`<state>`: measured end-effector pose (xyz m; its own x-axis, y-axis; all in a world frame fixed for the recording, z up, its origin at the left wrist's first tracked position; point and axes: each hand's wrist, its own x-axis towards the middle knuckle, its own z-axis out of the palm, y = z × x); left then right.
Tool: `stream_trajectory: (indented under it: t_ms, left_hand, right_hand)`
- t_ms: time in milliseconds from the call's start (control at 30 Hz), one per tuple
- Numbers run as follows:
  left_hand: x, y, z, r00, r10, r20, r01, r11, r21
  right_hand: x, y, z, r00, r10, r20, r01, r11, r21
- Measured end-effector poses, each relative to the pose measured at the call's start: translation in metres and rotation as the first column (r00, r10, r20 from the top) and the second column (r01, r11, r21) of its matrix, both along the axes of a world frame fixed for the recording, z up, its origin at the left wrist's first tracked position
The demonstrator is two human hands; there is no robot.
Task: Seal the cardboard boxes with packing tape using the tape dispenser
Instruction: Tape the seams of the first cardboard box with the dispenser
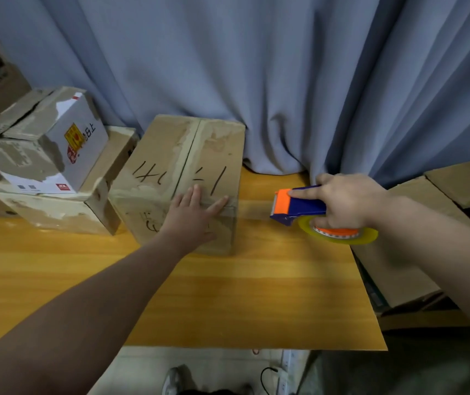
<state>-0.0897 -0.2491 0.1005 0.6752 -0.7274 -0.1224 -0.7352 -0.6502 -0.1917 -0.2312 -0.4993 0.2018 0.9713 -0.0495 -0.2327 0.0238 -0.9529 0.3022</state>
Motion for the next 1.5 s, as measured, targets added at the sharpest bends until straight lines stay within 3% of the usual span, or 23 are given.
stream_trajectory:
  t_ms: [133, 200, 333, 467, 567, 700, 933, 1100, 1200, 1333, 1500]
  left_hand:
    - [-0.009, -0.008, 0.002, 0.999, 0.027, 0.021, -0.027, 0.999, 0.023]
    - [-0.011, -0.013, 0.001, 0.998, -0.038, 0.055, 0.039, 0.999, -0.018]
    - [-0.014, -0.022, -0.003, 0.997, -0.068, -0.024, 0.066, 0.994, -0.092]
    - [-0.021, -0.037, -0.005, 0.999, -0.017, 0.050, 0.020, 0.999, -0.049]
    - [-0.020, -0.044, -0.007, 0.998, -0.009, 0.062, 0.016, 0.994, -0.108]
    - [-0.010, -0.040, -0.012, 0.995, -0.086, 0.041, 0.091, 0.984, -0.151]
    - [-0.009, -0.040, -0.015, 0.992, -0.106, 0.073, 0.116, 0.980, -0.160]
    - [-0.006, -0.038, -0.016, 0.991, -0.114, 0.071, 0.126, 0.974, -0.191]
    - [-0.005, -0.039, -0.020, 0.992, -0.109, 0.060, 0.119, 0.967, -0.225]
    - [-0.003, -0.036, -0.021, 0.994, -0.108, 0.030, 0.112, 0.950, -0.292]
    - [-0.002, -0.036, -0.022, 0.993, -0.119, 0.028, 0.121, 0.939, -0.320]
  right_hand:
    - [-0.003, -0.007, -0.011, 1.000, 0.010, 0.023, -0.010, 1.000, 0.008]
    - [-0.002, -0.008, -0.016, 0.999, 0.016, 0.027, -0.017, 1.000, 0.011]
    - [-0.003, -0.009, -0.023, 0.999, 0.030, 0.030, -0.031, 0.999, 0.025]
    - [-0.008, -0.010, -0.030, 0.987, 0.148, 0.063, -0.145, 0.988, -0.053]
    - [-0.011, -0.013, -0.038, 0.975, 0.208, 0.074, -0.201, 0.974, -0.102]
    - [-0.022, -0.029, -0.043, 0.974, 0.155, 0.164, -0.156, 0.988, -0.004]
    - [-0.036, -0.057, -0.056, 0.918, 0.283, 0.277, -0.299, 0.954, 0.014]
    - [-0.032, -0.055, -0.066, 0.967, 0.181, 0.177, -0.199, 0.975, 0.094]
    - [-0.025, -0.040, -0.074, 0.998, 0.057, 0.022, -0.059, 0.993, 0.106]
    - [0.007, -0.011, -0.084, 0.991, -0.070, -0.116, 0.095, 0.971, 0.220]
    - [0.034, 0.008, -0.074, 0.959, -0.080, -0.272, 0.171, 0.929, 0.328]
